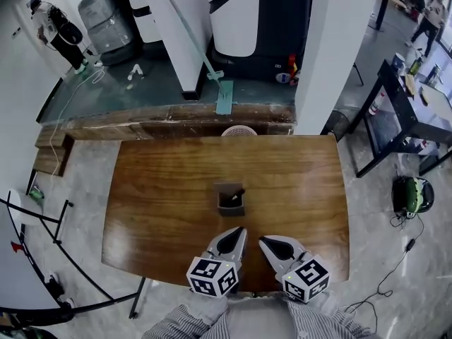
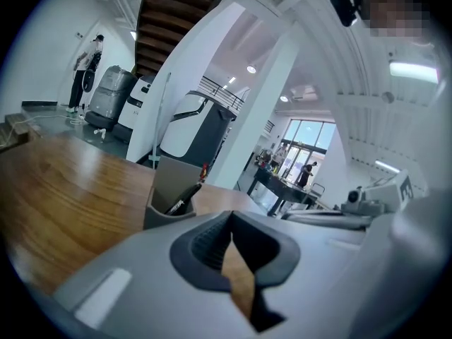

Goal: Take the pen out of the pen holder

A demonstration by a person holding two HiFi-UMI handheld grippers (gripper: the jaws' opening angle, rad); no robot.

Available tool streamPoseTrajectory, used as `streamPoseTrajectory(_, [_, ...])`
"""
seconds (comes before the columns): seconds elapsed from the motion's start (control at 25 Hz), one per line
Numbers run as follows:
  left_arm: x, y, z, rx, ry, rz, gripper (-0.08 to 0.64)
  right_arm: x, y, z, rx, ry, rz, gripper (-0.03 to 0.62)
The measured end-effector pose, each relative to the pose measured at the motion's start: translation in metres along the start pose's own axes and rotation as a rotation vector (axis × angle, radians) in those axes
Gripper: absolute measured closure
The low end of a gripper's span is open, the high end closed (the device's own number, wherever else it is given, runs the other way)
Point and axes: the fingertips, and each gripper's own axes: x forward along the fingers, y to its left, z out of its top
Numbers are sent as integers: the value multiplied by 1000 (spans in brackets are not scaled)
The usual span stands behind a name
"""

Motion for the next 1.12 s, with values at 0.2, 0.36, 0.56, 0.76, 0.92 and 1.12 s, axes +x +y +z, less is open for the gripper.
streamPoseTrajectory(0.2, [21,11,11,11,-16,-10,554,13,-11,-6,39,23,-4,592])
streamPoseTrajectory(0.36, [34,27,16,21,-20,4,552,22,-22,-8,53,28,-14,592])
streamPoseTrajectory(0.56, [52,38,21,31,-17,12,552,27,-36,-17,75,43,-22,592])
streamPoseTrajectory(0.76, [66,50,28,40,-35,67,491,30,-43,-28,104,62,-26,592])
streamPoseTrajectory(0.92, [74,55,30,96,-33,128,449,31,-44,-34,125,71,-16,592])
streamPoseTrajectory(1.12, [82,63,35,216,-46,225,393,31,-51,-40,152,85,-13,592])
